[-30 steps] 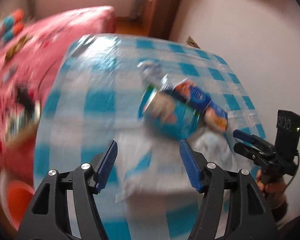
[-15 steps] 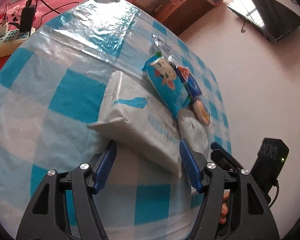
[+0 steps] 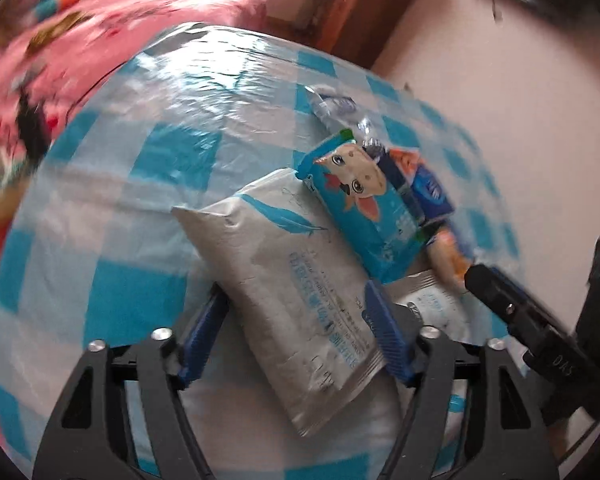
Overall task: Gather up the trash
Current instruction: 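Grasp the grey wipes pack with the left tool while the right tool grasps the blue-yellow snack bag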
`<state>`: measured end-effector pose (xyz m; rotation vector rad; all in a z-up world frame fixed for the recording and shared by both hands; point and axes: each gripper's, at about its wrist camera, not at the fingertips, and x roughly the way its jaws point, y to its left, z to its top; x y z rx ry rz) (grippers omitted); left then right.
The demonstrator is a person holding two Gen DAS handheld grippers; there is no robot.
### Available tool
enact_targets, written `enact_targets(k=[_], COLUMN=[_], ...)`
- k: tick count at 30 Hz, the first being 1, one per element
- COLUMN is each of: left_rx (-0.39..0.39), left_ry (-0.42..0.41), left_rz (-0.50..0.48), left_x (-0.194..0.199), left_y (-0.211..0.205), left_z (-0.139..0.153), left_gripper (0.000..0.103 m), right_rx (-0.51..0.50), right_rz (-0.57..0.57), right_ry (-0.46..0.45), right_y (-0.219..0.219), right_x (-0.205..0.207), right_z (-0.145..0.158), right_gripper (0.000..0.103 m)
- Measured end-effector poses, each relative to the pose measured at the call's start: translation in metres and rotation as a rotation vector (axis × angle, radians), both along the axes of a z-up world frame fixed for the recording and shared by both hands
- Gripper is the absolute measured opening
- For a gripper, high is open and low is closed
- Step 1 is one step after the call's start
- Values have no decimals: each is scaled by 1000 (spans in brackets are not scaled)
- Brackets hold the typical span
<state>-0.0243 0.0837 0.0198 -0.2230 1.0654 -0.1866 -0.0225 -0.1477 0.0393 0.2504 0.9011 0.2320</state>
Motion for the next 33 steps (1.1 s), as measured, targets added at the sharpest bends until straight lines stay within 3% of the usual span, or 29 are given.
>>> enact_targets(k=[6, 12, 17, 20, 28, 33], left_rx=[179, 308, 311, 307, 302, 291], left_ry=[49, -2, -49, -88, -130, -134], left_rz=[-103, -142, -123, -124, -103, -99], left_x=[28, 36, 37, 29, 20, 16], left_y=[-28, -44, -41, -44, -47, -44], left_z=[-5, -11, -12, -10, -9, -8], left_gripper=[90, 95, 94, 87, 72, 69], right_rx=[-86, -144, -169, -157, -171, -171], right_rz=[46, 108, 123, 127, 116, 128], right_ry=[-16, -19, -32, -35, -47, -73], right_y=[-4, -5, -3, -5, -4, -1], right_x=[9, 17, 19, 18, 15, 7], right_z=[-12, -21, -23, -22, -19, -16], right_gripper=[93, 95, 95, 95, 77, 71])
